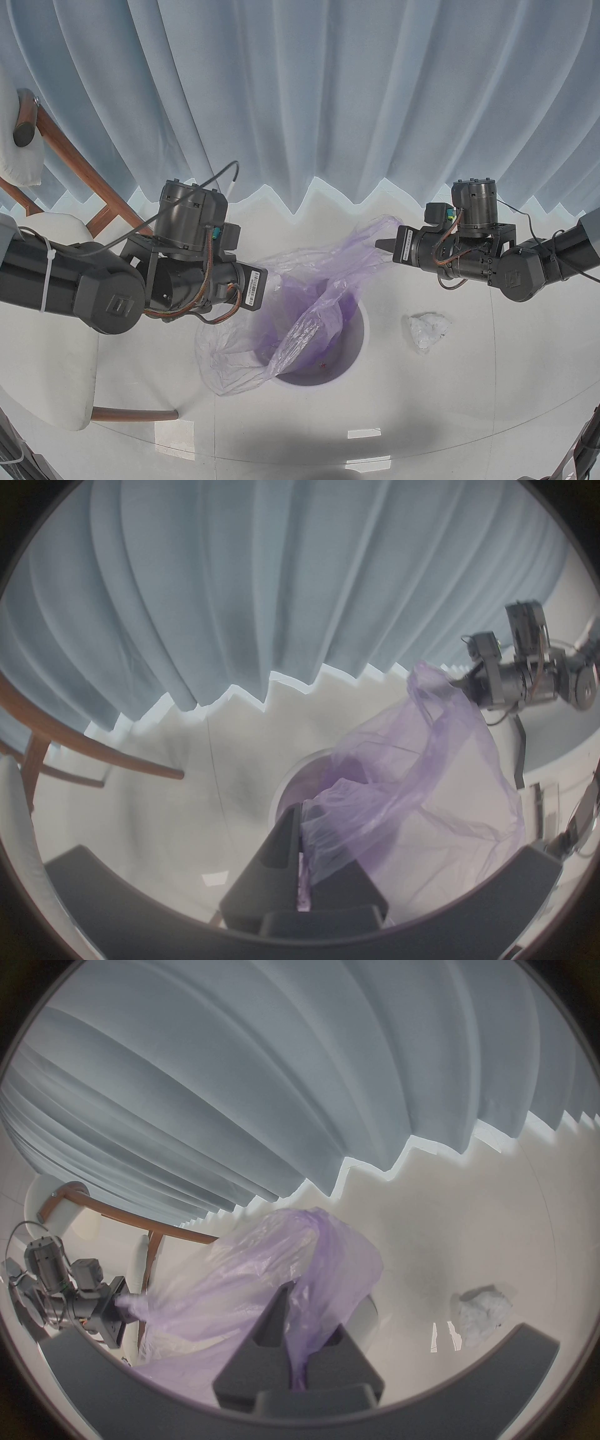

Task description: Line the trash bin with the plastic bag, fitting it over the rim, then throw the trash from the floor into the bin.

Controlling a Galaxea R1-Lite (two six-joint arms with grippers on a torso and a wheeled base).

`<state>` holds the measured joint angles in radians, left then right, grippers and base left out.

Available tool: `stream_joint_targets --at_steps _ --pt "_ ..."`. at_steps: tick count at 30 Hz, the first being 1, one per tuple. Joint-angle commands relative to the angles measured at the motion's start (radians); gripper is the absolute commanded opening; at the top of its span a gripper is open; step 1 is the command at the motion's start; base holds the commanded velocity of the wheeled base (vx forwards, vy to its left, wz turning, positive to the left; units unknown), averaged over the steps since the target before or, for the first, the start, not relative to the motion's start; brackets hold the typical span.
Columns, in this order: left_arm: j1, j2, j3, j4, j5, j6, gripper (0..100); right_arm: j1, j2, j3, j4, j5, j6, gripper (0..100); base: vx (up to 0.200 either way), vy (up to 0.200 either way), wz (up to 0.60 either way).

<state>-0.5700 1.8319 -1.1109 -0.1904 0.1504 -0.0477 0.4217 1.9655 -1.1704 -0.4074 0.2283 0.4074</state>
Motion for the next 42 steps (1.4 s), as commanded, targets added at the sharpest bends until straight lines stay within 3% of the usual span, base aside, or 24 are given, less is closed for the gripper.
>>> stream_joint_targets --at_steps 1,7,11,16,20,33,42 --pt "0.022 0.003 0.009 0.002 -0.009 -0.067 0 -0.044 0.004 0.015 0.001 0.032 -0.022 0 0.000 0.000 0.00" --pt "0.025 0.015 0.016 0.000 -0.081 -0.262 0 -0.055 0.004 0.061 0.002 0.077 -0.022 0 0.000 0.000 0.00" --pt "0.029 0.030 0.020 -0.001 -0.086 -0.351 0 -0.049 0.007 0.124 -0.002 0.097 -0.025 0 0.000 0.000 0.00" --pt "0.036 0.073 0.042 -0.029 -0.054 -0.371 0 -0.043 0.003 0.227 -0.031 0.149 -0.050 0 0.000 0.000 0.00" --pt "0.067 0.118 0.020 -0.089 -0.008 -0.380 0 -0.054 0.052 0.242 -0.113 0.154 -0.082 0 0.000 0.000 0.00" --pt "0.113 0.270 -0.215 0.054 -0.022 -0.388 0 -0.084 0.231 -0.066 -0.114 0.149 0.025 0 0.000 0.000 0.00" --pt "0.128 0.323 -0.285 0.091 -0.022 -0.390 0 -0.116 0.319 -0.166 -0.100 0.146 0.027 0 0.000 0.000 0.00"
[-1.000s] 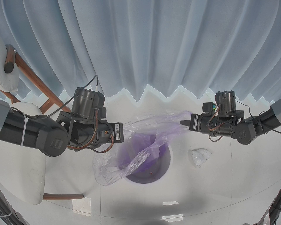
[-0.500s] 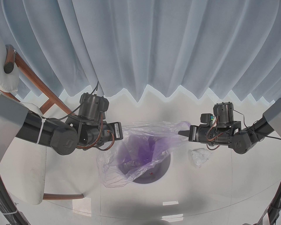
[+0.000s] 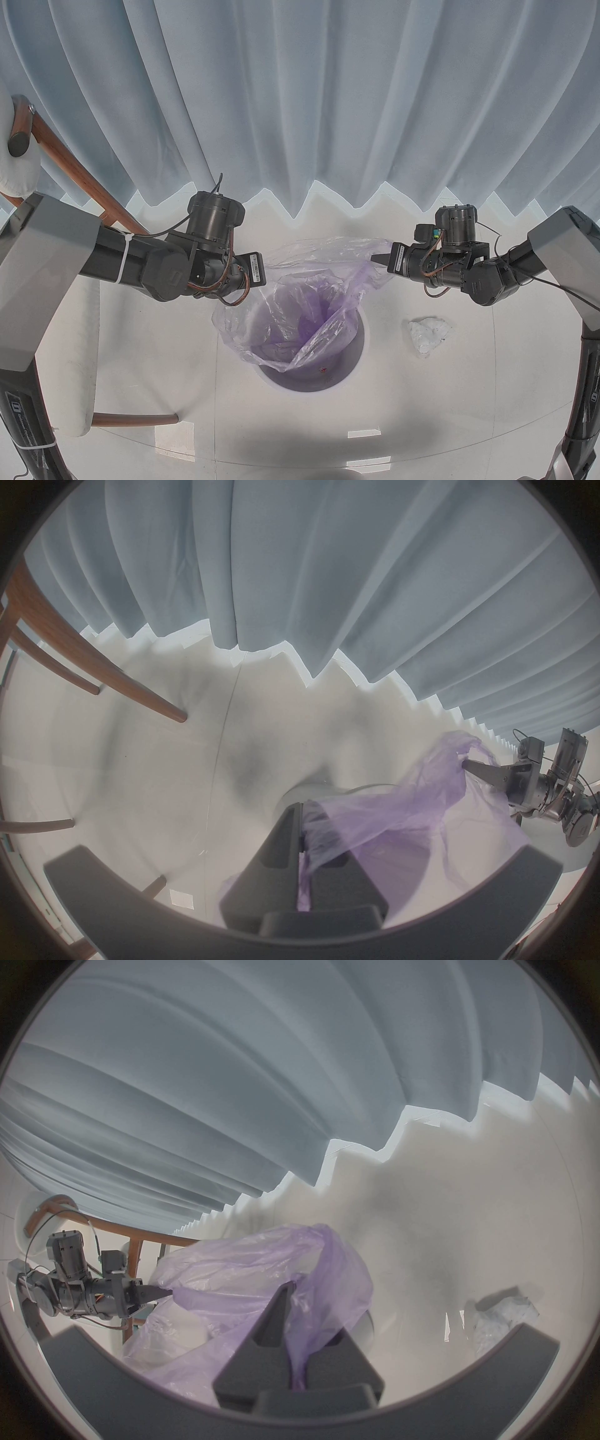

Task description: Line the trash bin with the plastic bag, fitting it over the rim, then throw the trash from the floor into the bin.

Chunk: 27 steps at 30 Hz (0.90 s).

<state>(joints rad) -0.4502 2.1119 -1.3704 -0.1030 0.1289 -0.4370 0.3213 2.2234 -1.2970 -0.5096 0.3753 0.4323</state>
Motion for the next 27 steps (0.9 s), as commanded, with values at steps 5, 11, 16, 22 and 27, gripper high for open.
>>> stream_joint_targets --at_steps 5,11,16,22,27 --pt "0.007 0.043 -0.021 0.003 0.000 -0.002 0 -0.031 0.067 -0.057 -0.010 -0.001 0.002 100 0.000 0.000 0.00" --pt "0.007 0.034 -0.021 0.003 0.003 -0.008 0 -0.037 -0.140 0.033 0.042 0.019 0.135 100 0.000 0.000 0.00" --pt "0.005 0.025 -0.019 0.005 0.009 -0.008 0 -0.027 -0.303 0.166 0.146 0.063 0.180 100 0.000 0.000 0.00" --pt "0.005 0.026 -0.018 0.005 0.014 -0.008 0 0.028 -0.349 0.266 0.183 0.062 0.212 100 0.000 0.000 0.00" --pt "0.005 0.025 -0.010 0.005 0.041 -0.006 0 0.105 -0.335 0.288 0.181 0.059 0.217 100 0.000 0.000 0.00"
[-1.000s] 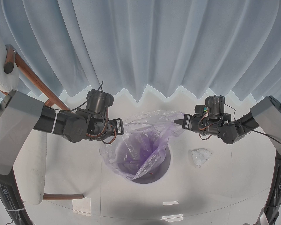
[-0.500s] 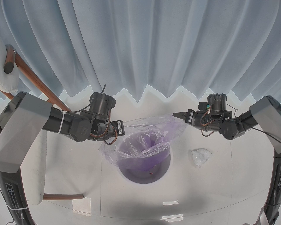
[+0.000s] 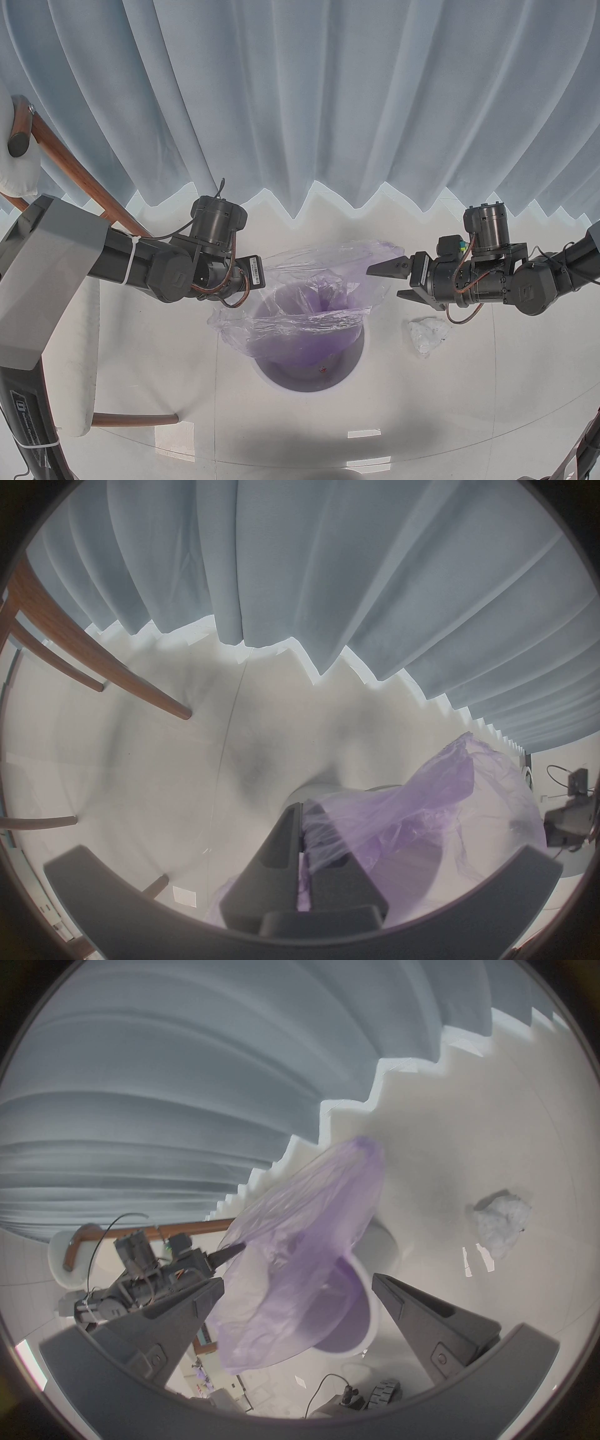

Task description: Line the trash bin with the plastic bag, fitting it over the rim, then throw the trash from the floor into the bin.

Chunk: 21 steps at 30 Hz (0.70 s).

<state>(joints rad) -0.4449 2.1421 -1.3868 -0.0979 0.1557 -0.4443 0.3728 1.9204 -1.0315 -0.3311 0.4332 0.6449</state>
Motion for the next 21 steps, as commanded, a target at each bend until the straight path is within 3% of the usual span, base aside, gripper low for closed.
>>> stream_joint_targets --at_steps 1,10,11,17,21 --pt "0.002 -0.005 0.008 -0.002 0.016 0.001 0 0.064 -0.020 0.019 -0.005 0.001 0.002 100 0.000 0.000 0.00" --pt "0.002 -0.008 0.037 -0.002 0.044 0.002 0 0.092 0.058 0.013 -0.016 -0.059 0.001 100 0.000 0.000 0.00" --pt "0.002 -0.008 0.046 -0.002 0.045 0.002 0 0.092 0.063 0.018 -0.019 -0.062 -0.001 0 0.000 0.000 0.00" --pt "0.025 -0.016 0.115 -0.006 0.057 0.010 0 0.090 0.051 0.094 -0.029 -0.062 -0.033 0 0.000 0.000 0.00" --pt "0.031 -0.019 0.153 -0.006 0.073 0.012 0 0.078 0.063 0.176 -0.039 -0.074 -0.126 0 0.000 0.000 0.00"
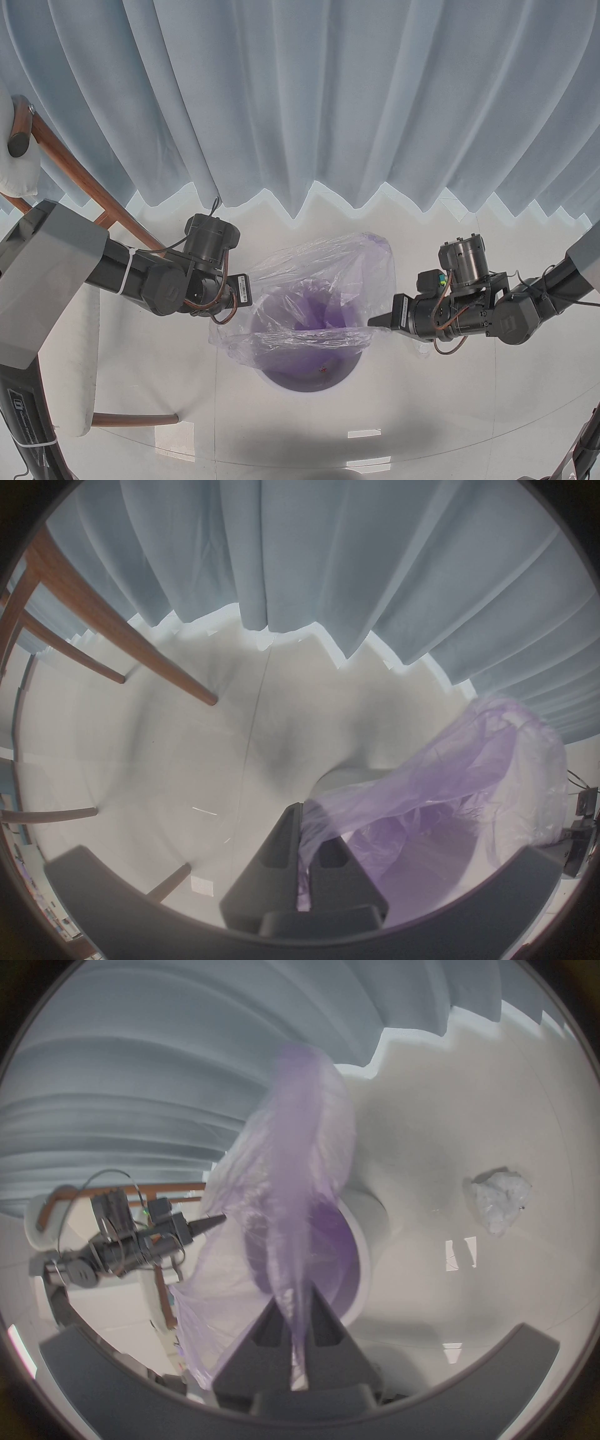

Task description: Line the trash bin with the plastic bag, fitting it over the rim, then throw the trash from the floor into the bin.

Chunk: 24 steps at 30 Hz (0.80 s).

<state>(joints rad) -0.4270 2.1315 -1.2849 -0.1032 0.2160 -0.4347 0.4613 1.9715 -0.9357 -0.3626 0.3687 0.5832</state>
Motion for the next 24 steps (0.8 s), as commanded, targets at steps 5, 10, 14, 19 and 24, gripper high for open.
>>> stream_joint_targets --at_steps 5,10,14,19,24 --pt "0.007 -0.065 0.142 -0.006 0.031 0.002 0 -0.042 0.006 0.192 -0.009 -0.019 -0.203 0 0.000 0.000 0.00" --pt "-0.004 -0.105 0.260 -0.013 0.052 0.022 0 -0.032 0.007 0.288 -0.093 -0.019 -0.207 0 0.000 0.000 0.00" --pt "-0.001 -0.114 0.375 -0.118 0.088 0.034 0 -0.029 0.020 0.361 -0.174 -0.019 -0.209 0 0.000 0.000 0.00" --pt "0.022 -0.102 0.499 -0.322 0.088 0.102 0 -0.029 0.049 0.408 -0.220 -0.042 -0.209 0 0.000 0.000 0.00" --pt "0.024 -0.062 0.567 -0.457 0.088 0.129 0 -0.029 0.087 0.413 -0.246 -0.071 -0.210 0 0.000 0.000 0.00"
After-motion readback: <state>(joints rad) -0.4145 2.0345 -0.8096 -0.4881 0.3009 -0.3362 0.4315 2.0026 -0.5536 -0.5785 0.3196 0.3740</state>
